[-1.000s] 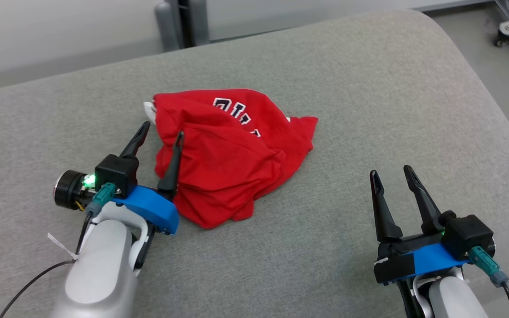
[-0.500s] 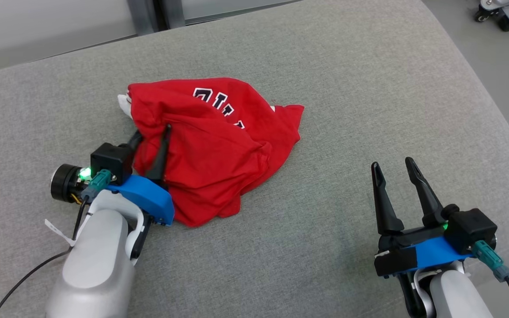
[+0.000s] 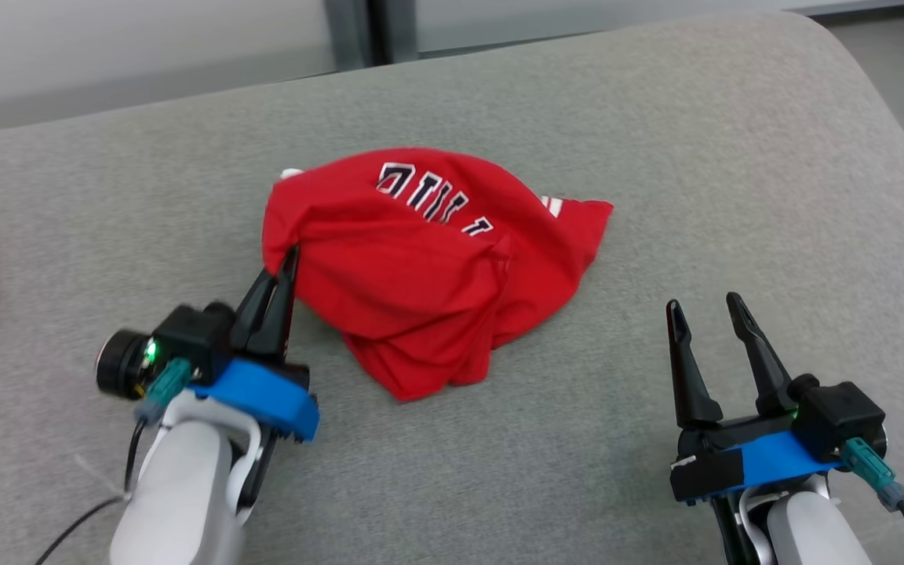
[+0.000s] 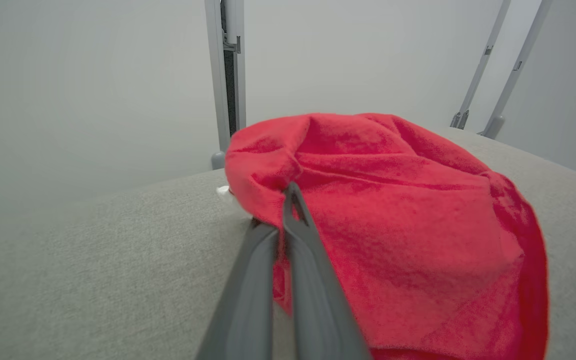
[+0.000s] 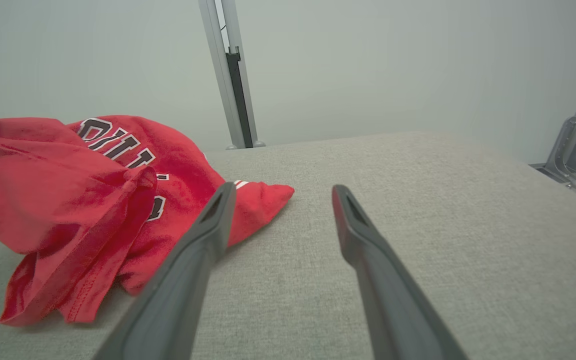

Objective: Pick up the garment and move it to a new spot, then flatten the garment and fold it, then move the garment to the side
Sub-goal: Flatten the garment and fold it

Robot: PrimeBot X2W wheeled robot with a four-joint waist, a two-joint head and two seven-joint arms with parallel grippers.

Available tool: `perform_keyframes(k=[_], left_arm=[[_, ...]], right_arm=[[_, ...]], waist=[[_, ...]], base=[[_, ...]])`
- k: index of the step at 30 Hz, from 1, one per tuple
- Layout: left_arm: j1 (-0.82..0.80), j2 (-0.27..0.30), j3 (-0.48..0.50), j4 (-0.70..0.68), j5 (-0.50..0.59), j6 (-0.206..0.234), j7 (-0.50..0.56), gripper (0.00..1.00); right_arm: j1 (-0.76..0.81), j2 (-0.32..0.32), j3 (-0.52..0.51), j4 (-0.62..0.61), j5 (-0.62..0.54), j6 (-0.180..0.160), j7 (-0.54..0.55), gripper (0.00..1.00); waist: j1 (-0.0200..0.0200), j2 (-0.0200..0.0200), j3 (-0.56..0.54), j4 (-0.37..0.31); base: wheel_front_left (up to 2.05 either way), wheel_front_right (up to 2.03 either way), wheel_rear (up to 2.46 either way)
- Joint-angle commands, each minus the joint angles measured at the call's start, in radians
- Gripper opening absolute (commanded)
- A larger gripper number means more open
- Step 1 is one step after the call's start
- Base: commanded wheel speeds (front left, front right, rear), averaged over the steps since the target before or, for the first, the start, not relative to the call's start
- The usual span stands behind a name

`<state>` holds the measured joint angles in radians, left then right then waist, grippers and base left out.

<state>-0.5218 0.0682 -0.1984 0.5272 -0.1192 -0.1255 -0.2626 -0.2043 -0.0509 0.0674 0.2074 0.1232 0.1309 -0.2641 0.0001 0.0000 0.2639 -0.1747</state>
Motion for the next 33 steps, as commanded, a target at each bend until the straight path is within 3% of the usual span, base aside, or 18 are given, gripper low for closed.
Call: perform_keyframes(k=[1, 10, 20, 22, 23, 24, 33], left_arm=[[0.042, 0.013, 0.012, -0.029, 0.007, 0.004, -0.003, 0.00], [0.207, 0.077, 0.122, -0.132, -0.019, 0.038, -0.003, 0.00], [0.243, 0.120, 0.202, -0.124, -0.029, 0.059, -0.003, 0.00], [0.238, 0.112, 0.204, -0.123, -0.027, 0.060, -0.003, 0.36], [0.234, 0.108, 0.205, -0.126, -0.026, 0.061, -0.003, 0.62], [0.231, 0.105, 0.205, -0.127, -0.024, 0.061, -0.003, 1.00], [0.262, 0.074, 0.239, -0.192, -0.001, 0.075, -0.003, 1.00]], right_arm=[[0.014, 0.001, -0.003, 0.003, -0.007, 0.000, 0.000, 1.00], [0.033, 0.001, -0.007, 0.010, -0.012, 0.000, 0.000, 1.00], [0.029, 0.001, 0.002, 0.017, 0.001, 0.000, 0.000, 1.00], [0.031, 0.001, -0.003, 0.019, 0.003, 0.000, 0.000, 1.00], [0.032, 0.001, -0.006, 0.020, 0.003, 0.000, 0.000, 1.00], [0.032, 0.001, -0.011, 0.020, 0.002, 0.000, 0.000, 1.00], [0.038, 0.001, -0.027, 0.015, -0.005, 0.000, 0.000, 1.00]], waist=[[-0.0001, 0.0000, -0.026, 0.038], [-0.0001, 0.0000, -0.058, 0.118], [-0.0001, 0.0000, -0.052, 0.125], [-0.0001, 0.0000, -0.053, 0.126], [-0.0001, 0.0000, -0.054, 0.128], [-0.0001, 0.0000, -0.055, 0.131], [-0.0001, 0.0000, -0.070, 0.165]], base=[[0.00, 0.00, 0.00], [0.00, 0.00, 0.00], [0.00, 0.00, 0.00], [0.00, 0.00, 0.00], [0.00, 0.00, 0.00], [0.00, 0.00, 0.00], [0.00, 0.00, 0.00]])
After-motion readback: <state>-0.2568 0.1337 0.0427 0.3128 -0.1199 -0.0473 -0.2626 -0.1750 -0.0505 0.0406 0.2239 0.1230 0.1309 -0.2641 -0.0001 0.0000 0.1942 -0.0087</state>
